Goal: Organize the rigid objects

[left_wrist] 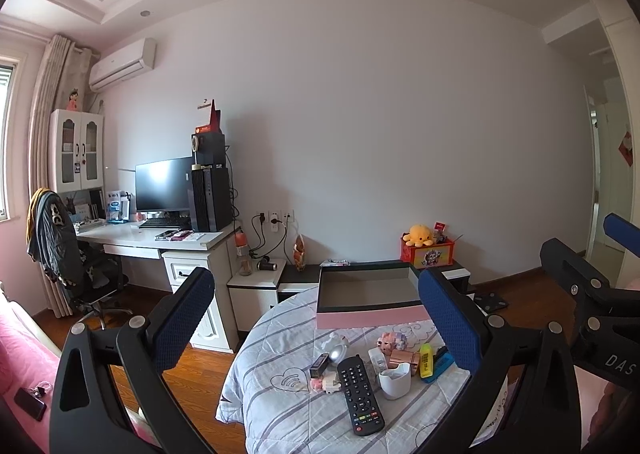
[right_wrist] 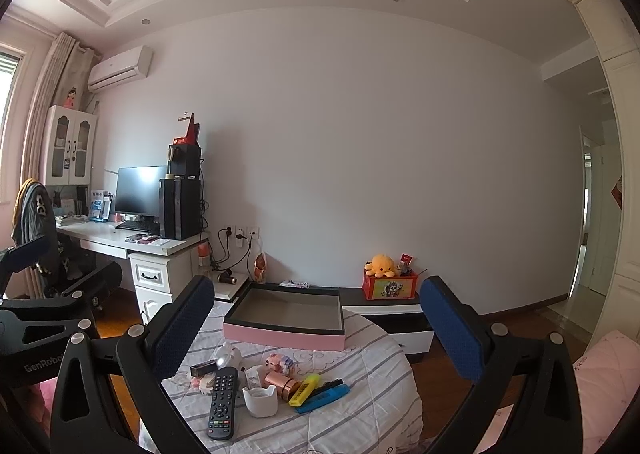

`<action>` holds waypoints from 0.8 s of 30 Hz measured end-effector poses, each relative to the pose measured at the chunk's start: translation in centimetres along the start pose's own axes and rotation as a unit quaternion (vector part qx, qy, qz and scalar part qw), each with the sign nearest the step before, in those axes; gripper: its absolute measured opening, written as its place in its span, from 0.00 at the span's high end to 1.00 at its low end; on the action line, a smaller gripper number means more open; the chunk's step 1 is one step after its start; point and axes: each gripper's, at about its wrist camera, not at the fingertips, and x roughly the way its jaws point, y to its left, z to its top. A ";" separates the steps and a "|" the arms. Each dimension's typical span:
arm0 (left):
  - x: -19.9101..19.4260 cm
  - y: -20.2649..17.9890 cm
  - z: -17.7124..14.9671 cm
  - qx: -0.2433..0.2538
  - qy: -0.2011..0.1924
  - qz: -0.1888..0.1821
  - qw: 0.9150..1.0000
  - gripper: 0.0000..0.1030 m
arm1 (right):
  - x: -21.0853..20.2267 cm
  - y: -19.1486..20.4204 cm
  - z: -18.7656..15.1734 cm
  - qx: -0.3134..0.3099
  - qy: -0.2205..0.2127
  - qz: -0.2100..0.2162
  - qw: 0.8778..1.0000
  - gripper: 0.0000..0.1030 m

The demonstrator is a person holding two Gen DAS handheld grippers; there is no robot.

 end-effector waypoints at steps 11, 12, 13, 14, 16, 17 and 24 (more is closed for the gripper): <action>-0.1 0.1 0.1 -0.002 -0.003 0.000 1.000 0.00 | -0.2 0.1 0.2 -0.002 -0.002 -0.001 1.000 0.00; -0.2 0.2 0.0 -0.002 -0.004 -0.001 1.000 0.00 | -0.2 0.1 0.2 -0.002 -0.003 0.000 1.000 0.00; -0.2 0.2 0.0 -0.002 -0.004 0.000 1.000 0.00 | -0.2 0.1 0.2 -0.002 -0.003 0.000 1.000 0.00; -0.3 0.2 0.0 -0.001 -0.004 -0.001 1.000 0.00 | -0.1 0.1 0.2 -0.002 -0.002 -0.001 1.000 0.00; -0.3 0.3 0.1 -0.002 -0.004 -0.001 1.000 0.00 | -0.2 0.1 0.2 -0.003 -0.002 0.000 1.000 0.00; -0.3 0.3 0.1 -0.001 -0.004 -0.002 1.000 0.00 | -0.2 0.1 0.2 -0.003 -0.001 0.000 1.000 0.00; -0.4 0.2 0.2 0.000 -0.005 0.000 1.000 0.00 | -0.1 -0.1 0.2 -0.002 -0.004 0.001 1.000 0.00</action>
